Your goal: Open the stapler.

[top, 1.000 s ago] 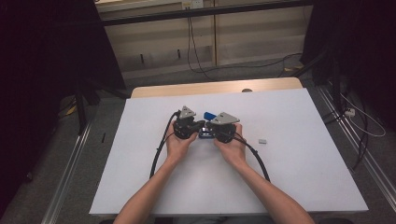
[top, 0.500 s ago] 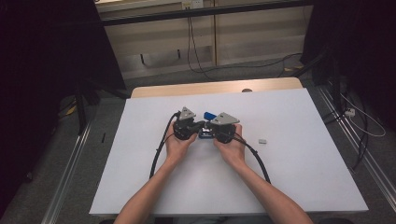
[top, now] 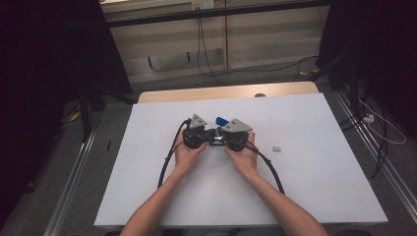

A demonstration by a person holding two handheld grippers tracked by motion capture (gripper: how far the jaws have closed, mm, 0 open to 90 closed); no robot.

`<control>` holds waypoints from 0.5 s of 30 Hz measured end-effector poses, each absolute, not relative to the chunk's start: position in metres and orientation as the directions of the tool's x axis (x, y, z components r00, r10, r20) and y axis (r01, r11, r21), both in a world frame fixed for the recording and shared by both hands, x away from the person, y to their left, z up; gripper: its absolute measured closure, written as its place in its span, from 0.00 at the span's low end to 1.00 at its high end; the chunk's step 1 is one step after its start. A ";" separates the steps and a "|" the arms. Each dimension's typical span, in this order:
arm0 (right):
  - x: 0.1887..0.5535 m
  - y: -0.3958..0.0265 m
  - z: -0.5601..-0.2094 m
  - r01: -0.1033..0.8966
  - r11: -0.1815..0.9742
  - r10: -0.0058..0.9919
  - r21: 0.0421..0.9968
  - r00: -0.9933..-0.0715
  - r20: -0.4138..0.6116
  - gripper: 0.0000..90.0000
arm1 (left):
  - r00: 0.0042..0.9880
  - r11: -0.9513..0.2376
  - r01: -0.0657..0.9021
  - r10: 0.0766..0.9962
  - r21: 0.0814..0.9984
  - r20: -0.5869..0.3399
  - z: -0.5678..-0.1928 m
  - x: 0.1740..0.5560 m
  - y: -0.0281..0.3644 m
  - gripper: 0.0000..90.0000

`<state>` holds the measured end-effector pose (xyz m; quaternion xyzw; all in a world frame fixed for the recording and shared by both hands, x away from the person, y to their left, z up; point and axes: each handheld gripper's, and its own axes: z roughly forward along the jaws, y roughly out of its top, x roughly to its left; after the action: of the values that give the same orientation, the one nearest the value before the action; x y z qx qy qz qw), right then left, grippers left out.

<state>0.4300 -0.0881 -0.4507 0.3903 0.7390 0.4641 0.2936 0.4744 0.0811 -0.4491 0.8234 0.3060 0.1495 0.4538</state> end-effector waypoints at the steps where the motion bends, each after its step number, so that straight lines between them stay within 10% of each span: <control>1: 0.430 -0.088 -0.451 0.304 0.260 0.850 0.916 -0.522 -0.068 1.00 | 0.771 -0.409 0.363 0.636 0.837 -0.024 -0.449 0.474 0.081 1.00; 15: 0.431 -0.085 -0.443 0.289 0.239 0.866 0.927 -0.496 -0.069 1.00 | 0.768 -0.390 0.367 0.640 0.845 -0.038 -0.451 0.474 0.083 1.00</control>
<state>0.4307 -0.0847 -0.4427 0.3980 0.7252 0.4713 0.3059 0.4744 0.0827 -0.4505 0.8202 0.3068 0.1485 0.4594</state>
